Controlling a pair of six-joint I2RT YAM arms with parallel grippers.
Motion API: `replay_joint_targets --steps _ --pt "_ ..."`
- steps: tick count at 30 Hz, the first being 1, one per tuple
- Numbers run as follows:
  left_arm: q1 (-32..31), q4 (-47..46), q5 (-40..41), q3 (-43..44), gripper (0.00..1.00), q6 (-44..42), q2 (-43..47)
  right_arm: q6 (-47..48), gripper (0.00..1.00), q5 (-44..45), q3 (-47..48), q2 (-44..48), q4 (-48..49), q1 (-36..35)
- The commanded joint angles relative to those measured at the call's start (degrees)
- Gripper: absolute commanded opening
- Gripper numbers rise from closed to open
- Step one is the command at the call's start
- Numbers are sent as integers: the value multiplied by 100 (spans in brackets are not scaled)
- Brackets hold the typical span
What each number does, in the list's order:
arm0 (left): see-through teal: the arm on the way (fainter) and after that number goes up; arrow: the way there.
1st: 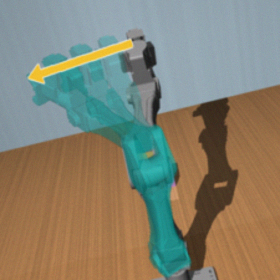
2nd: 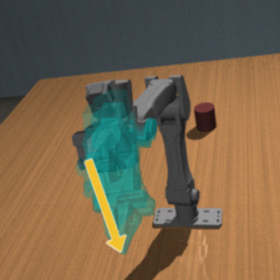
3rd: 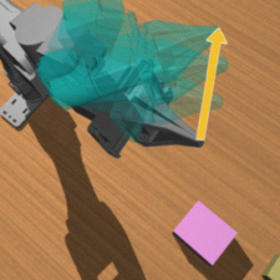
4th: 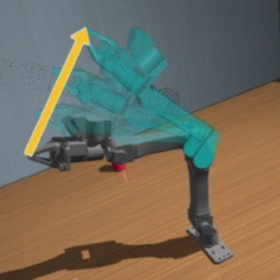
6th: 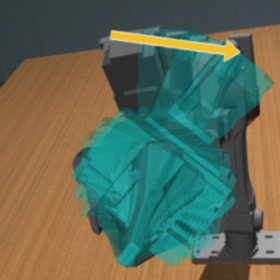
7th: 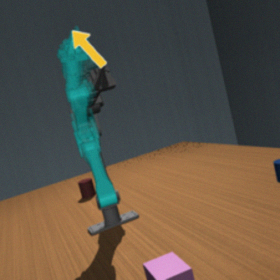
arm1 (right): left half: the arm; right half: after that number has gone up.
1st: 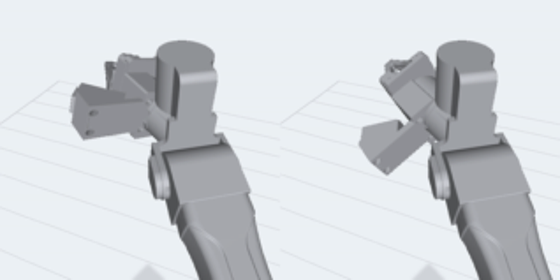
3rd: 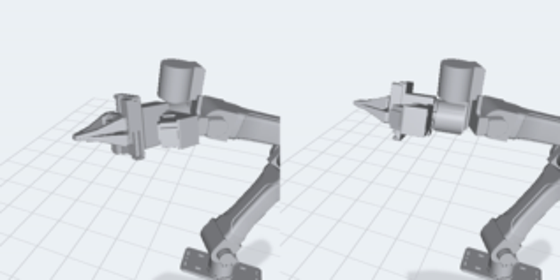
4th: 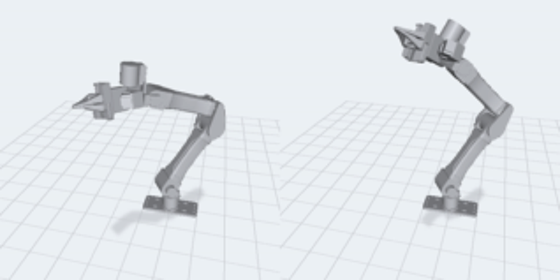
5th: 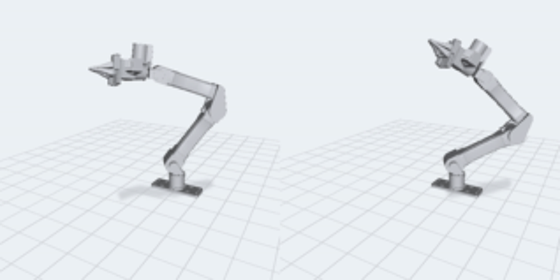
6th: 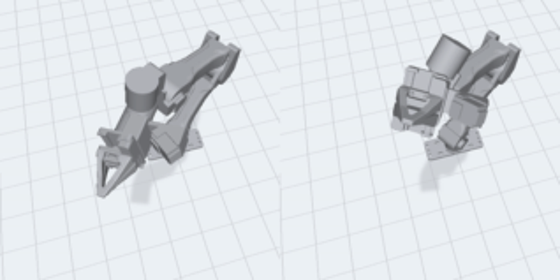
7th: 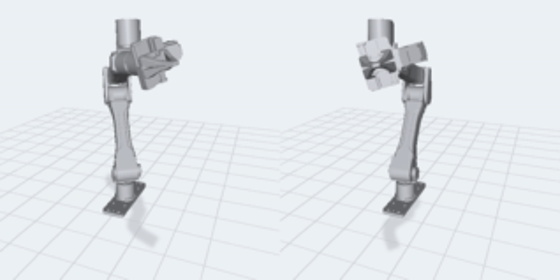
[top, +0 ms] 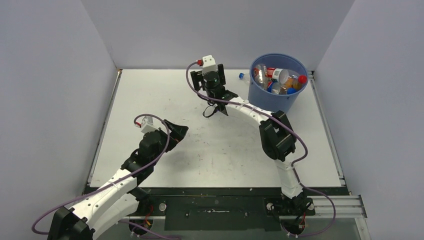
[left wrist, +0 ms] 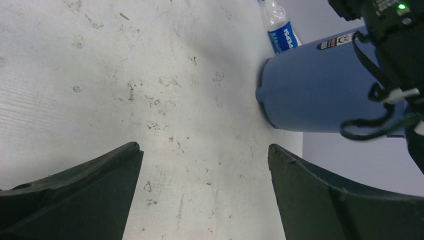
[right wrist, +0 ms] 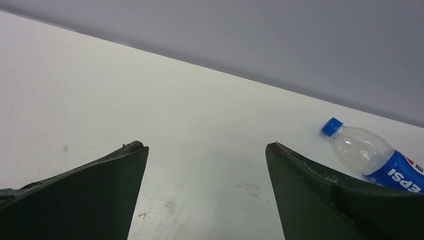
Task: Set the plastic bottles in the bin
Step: Move the trash bin to the center of the board.
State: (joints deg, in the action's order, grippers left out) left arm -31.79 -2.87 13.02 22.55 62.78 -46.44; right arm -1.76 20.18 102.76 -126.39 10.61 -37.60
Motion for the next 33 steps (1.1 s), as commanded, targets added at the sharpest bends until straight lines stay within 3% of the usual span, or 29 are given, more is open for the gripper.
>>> replay_joint_targets --steps 1,8,15,21,26,33 --pt "-25 82 165 380 96 -70 210 -297 91 -12 -684 1220 223 -122" --pt "-63 -369 -145 728 96 -513 149 -637 91 266 -2837 4279 197 -534" --pt "-317 -502 -600 2021 96 -1322 -544 -938 91 994 -3410 6760 -899 -473" --pt "-912 10 -920 3960 96 -1885 -2019 -1192 91 1995 -3685 7813 -1752 -380" --pt "-1384 1050 -879 5995 97 -2265 -3825 -1480 91 1928 -3951 8285 -2036 -369" --pt "-1429 1306 -994 7667 98 -2304 -5408 -1696 91 1803 -4330 8853 -2124 -370"
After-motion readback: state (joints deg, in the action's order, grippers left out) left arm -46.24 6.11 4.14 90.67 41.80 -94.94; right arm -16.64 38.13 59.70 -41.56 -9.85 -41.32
